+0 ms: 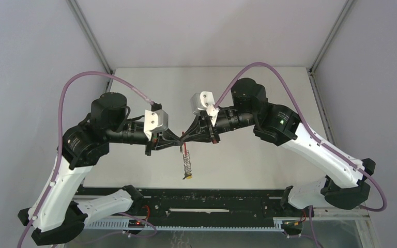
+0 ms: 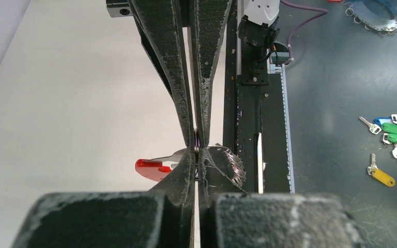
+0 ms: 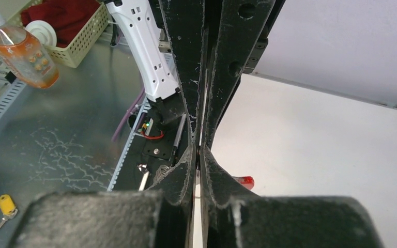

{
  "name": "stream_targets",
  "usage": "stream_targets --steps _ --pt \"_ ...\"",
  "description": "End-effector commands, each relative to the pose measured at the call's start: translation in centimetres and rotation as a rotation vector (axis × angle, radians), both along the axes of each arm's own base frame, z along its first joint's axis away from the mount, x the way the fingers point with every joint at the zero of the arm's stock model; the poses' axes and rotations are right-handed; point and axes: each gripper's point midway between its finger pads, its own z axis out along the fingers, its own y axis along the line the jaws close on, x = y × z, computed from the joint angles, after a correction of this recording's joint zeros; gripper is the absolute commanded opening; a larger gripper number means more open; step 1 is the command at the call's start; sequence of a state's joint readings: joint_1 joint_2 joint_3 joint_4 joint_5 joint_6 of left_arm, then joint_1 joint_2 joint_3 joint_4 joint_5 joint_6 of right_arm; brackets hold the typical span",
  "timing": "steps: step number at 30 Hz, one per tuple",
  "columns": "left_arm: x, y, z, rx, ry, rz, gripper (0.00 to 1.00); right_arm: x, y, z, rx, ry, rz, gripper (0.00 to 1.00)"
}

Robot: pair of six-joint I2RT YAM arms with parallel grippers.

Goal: Put the keys on the keyring

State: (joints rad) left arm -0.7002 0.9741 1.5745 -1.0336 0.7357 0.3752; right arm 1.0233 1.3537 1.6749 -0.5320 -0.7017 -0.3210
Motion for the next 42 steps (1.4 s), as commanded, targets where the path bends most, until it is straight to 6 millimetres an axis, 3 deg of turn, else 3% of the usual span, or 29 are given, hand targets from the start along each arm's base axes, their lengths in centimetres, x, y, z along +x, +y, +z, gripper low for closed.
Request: stream_targets --steps 1,3,12,15,22,29,37,42 --pt "-0.4 -0.2 1.5 -0.051 -0.051 -0.027 0.00 -0.1 -0.1 0.6 -0.022 -0.016 0.023 0.06" --pt "-0.4 -0.1 1.5 -0.051 -0.051 -0.028 0.00 0.0 -0.1 0.8 -0.021 -0.017 0.022 0.00" --pt "0.0 0.2 2.1 -0.051 -0.098 -0.006 0.00 0.4 0.0 0.0 -0.071 -0.028 -0.009 0.00" --pt "0.0 0.2 2.1 -0.050 -0.106 -0.005 0.21 0.8 0.0 0.9 0.002 -0.003 -0.039 0.00" --pt "0.1 0.9 1.0 -0.017 -0.119 0.016 0.37 1.4 -1.0 3.4 0.232 0.075 -0.084 0.00" --pt "1.1 1.3 -1.7 0.017 -0.097 0.080 0.35 1.7 -1.8 4.3 0.341 0.125 -0.120 0.00" --pt "2.8 2.1 -2.6 0.055 -0.129 0.164 0.32 3.0 -2.3 2.7 0.364 0.152 -0.187 0.00" --pt "3.6 2.5 -2.7 0.058 -0.136 0.210 0.45 2.5 -3.2 1.6 0.386 0.176 -0.167 0.00"
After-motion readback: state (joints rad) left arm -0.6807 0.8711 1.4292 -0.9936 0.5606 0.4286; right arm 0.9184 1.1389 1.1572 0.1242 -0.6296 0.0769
